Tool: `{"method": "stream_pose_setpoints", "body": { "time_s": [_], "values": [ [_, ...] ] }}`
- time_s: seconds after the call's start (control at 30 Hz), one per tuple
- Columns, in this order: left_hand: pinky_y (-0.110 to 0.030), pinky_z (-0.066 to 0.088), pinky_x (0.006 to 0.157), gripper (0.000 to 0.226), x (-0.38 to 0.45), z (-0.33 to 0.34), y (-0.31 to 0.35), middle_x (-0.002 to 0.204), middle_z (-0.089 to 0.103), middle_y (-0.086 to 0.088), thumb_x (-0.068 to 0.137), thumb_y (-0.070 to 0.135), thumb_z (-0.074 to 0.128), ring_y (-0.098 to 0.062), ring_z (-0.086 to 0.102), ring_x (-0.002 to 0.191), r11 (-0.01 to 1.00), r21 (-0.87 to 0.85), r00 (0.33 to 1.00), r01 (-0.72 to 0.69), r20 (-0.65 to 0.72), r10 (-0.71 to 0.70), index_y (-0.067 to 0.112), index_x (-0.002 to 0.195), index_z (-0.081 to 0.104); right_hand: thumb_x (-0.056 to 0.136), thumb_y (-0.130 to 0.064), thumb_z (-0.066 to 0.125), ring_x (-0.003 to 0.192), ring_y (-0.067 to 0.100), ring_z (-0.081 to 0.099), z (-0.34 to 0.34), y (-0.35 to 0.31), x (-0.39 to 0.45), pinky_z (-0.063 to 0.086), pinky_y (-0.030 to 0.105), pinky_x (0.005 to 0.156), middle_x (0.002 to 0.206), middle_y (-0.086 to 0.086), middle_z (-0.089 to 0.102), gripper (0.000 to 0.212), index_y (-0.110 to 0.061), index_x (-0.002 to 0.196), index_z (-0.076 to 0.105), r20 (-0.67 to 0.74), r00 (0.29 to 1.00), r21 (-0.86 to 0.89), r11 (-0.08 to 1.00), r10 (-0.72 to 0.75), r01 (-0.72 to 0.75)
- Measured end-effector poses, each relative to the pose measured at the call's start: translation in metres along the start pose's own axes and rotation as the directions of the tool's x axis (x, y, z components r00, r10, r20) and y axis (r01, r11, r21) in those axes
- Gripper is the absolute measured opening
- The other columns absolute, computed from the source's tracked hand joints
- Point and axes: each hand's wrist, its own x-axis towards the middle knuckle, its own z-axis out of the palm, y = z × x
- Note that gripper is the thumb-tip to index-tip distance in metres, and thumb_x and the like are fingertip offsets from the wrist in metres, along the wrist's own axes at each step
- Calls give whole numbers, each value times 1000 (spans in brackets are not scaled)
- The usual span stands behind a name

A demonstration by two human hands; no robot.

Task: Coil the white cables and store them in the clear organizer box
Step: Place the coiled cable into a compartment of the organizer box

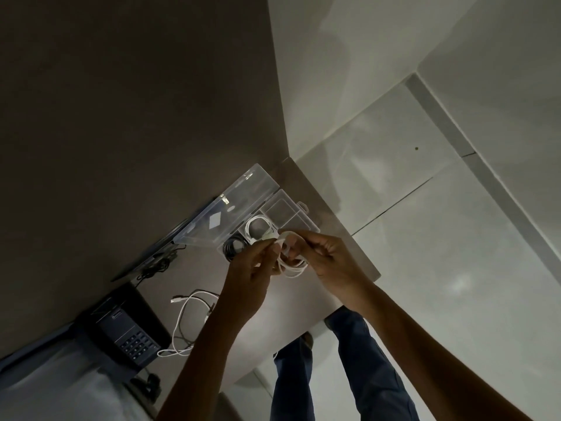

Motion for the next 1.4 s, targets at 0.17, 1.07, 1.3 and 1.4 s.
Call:
{"method": "stream_pose_setpoints", "body": {
  "time_s": [0.17, 1.07, 1.3, 1.4],
  "values": [
    [-31, 65, 91, 20, 23, 17, -27, 100, 83, 2, 107, 21, 57, -23, 79, 105, 945, -253, 977, 210, 29, -210, 24, 106, 77, 107, -34, 59, 103, 9, 77, -11, 29, 23, 61, 22, 93, 111, -3, 82, 30, -25, 131, 75, -61, 998, -291, 956, 16, -34],
    [-26, 55, 71, 16, 90, 67, -43, 103, 79, -17, 104, 18, 65, -29, 78, 94, 909, 417, 977, 15, -198, 75, 4, 112, 67, 95, -26, 79, 83, 11, 69, -36, 47, 53, 59, 19, 80, 103, 5, 83, 20, -12, 109, 79, -280, 949, -680, 727, -144, -90],
    [-39, 64, 71, 19, 89, 78, -44, 105, 71, -20, 106, 23, 61, -29, 72, 92, 909, 412, 929, 62, -357, 98, 9, 117, 67, 98, -31, 75, 99, 26, 79, -36, 45, 67, 64, 38, 94, 111, 8, 83, 27, -13, 118, 77, -236, 959, -741, 668, -157, -73],
    [-39, 64, 67, 14, 90, 81, -46, 100, 71, -19, 106, 19, 60, -28, 73, 87, 933, 360, 910, 27, -395, 126, 6, 112, 63, 98, -29, 74, 96, 26, 79, -33, 46, 71, 66, 42, 94, 108, 9, 83, 24, -14, 116, 77, -252, 953, -692, 719, -170, -55]
  ]
}}
